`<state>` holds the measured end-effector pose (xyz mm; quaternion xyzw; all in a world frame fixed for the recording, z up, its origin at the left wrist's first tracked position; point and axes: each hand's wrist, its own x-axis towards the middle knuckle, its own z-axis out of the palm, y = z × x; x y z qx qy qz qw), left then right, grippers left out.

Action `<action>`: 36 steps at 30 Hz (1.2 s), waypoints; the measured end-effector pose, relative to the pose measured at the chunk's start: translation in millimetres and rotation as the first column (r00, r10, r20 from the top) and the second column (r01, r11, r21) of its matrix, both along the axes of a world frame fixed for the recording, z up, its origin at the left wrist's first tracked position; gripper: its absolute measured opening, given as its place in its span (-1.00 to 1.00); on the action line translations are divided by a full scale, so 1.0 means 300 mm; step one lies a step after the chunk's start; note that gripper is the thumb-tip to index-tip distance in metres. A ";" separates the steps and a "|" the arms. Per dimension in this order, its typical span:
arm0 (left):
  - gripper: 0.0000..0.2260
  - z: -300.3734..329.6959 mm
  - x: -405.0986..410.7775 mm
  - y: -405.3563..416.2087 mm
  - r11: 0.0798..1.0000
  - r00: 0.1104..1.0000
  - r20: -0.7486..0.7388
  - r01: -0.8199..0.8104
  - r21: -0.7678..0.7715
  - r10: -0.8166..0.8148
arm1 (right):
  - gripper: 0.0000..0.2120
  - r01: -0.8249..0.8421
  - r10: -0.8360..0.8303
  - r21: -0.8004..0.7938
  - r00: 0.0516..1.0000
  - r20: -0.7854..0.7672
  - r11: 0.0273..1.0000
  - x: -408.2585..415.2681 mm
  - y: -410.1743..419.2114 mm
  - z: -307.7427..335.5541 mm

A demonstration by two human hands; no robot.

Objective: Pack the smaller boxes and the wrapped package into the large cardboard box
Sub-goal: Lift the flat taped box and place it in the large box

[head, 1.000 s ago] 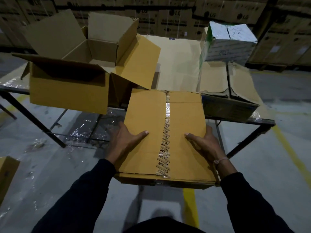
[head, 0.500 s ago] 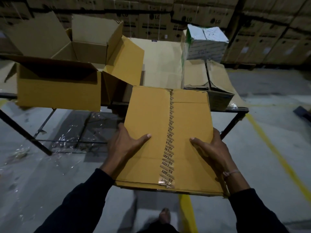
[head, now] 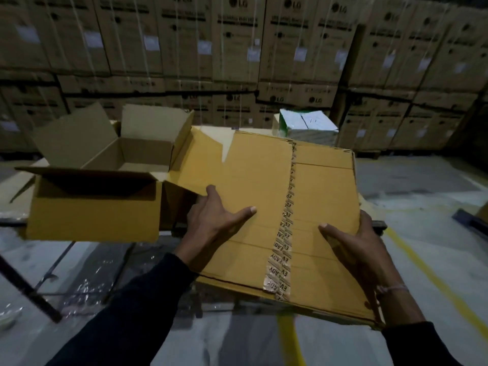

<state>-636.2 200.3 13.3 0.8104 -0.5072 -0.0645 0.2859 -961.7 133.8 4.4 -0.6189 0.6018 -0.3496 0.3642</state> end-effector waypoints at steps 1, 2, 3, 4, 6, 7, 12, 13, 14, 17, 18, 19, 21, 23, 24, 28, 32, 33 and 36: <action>0.00 0.031 0.015 -0.041 1.000 1.000 0.022 0.005 0.001 -0.005 | 0.01 0.004 -0.004 -0.008 1.000 0.023 1.000 0.011 -0.037 0.019; 0.00 0.062 0.032 -0.083 1.000 0.999 0.041 0.010 -0.004 -0.009 | 0.03 0.008 -0.007 -0.015 0.999 0.049 1.000 0.026 -0.074 0.038; 0.00 0.094 0.050 -0.123 1.000 0.998 0.059 0.016 -0.017 -0.015 | 0.05 0.017 -0.016 -0.019 0.998 0.067 1.000 0.043 -0.114 0.055; -0.01 0.125 0.074 -0.166 0.999 0.997 0.075 0.026 -0.032 -0.023 | 0.07 0.023 -0.022 -0.020 0.997 0.079 1.000 0.065 -0.154 0.075; -0.01 0.191 0.135 -0.255 0.997 0.994 0.099 0.040 -0.062 -0.034 | 0.07 0.037 -0.034 -0.030 0.994 0.100 0.999 0.116 -0.251 0.112; -0.01 0.223 0.170 -0.301 0.996 0.995 0.092 0.049 -0.077 -0.042 | 0.07 0.034 -0.029 -0.041 0.994 0.109 0.999 0.149 -0.298 0.136; 0.02 0.408 0.338 -0.516 0.982 0.991 0.129 0.050 -0.180 -0.027 | 0.16 0.033 -0.012 -0.098 0.977 0.211 0.995 0.329 -0.554 0.276; 0.03 0.446 0.372 -0.556 0.980 0.989 0.149 0.035 -0.196 -0.005 | 0.14 0.021 0.007 -0.130 0.978 0.209 0.991 0.365 -0.601 0.314; 0.05 0.484 0.406 -0.597 0.978 0.987 0.158 0.019 -0.208 0.015 | 0.09 0.011 0.024 -0.164 0.978 0.207 0.986 0.399 -0.641 0.356; 0.08 0.595 0.503 -0.704 0.970 0.988 0.149 0.001 -0.245 0.037 | -0.05 -0.017 0.068 -0.228 0.973 0.220 0.974 0.495 -0.757 0.479; 0.07 0.628 0.532 -0.734 0.966 0.990 0.138 0.012 -0.259 0.025 | -0.07 -0.022 0.079 -0.243 0.970 0.228 0.970 0.527 -0.798 0.517; 0.05 0.660 0.559 -0.761 0.960 0.992 0.122 0.025 -0.278 0.009 | -0.08 -0.021 0.083 -0.260 0.970 0.230 0.965 0.558 -0.839 0.552; 0.01 0.715 0.614 -0.808 0.950 0.996 0.094 0.030 -0.311 -0.001 | -0.04 -0.020 0.085 -0.274 0.971 0.225 0.962 0.625 -0.901 0.620; 0.01 0.766 0.678 -0.848 0.940 0.997 0.074 0.017 -0.341 0.009 | -0.02 -0.024 0.087 -0.291 0.975 0.204 0.957 0.693 -0.954 0.683; 0.01 0.791 0.712 -0.865 0.935 0.998 0.070 0.016 -0.354 0.009 | -0.02 -0.027 0.090 -0.301 0.976 0.197 0.953 0.729 -0.971 0.714; 0.09 0.861 0.893 -0.911 0.920 0.998 0.061 0.000 -0.393 0.026 | -0.04 -0.034 0.097 -0.359 0.982 0.159 0.933 0.895 -1.015 0.812; 0.19 0.894 1.103 -0.911 0.903 1.000 0.003 -0.005 -0.430 0.007 | 0.00 -0.046 0.125 -0.386 0.975 0.182 0.921 1.090 -1.006 0.871; 0.18 0.899 1.160 -0.904 0.897 1.000 -0.011 -0.001 -0.441 -0.005 | 0.02 -0.048 0.135 -0.396 0.972 0.194 0.917 1.145 -0.999 0.881; 0.11 0.906 1.345 -0.871 0.880 1.000 -0.028 -0.002 -0.475 -0.013 | 0.06 -0.048 0.145 -0.415 0.968 0.204 0.909 1.326 -0.976 0.909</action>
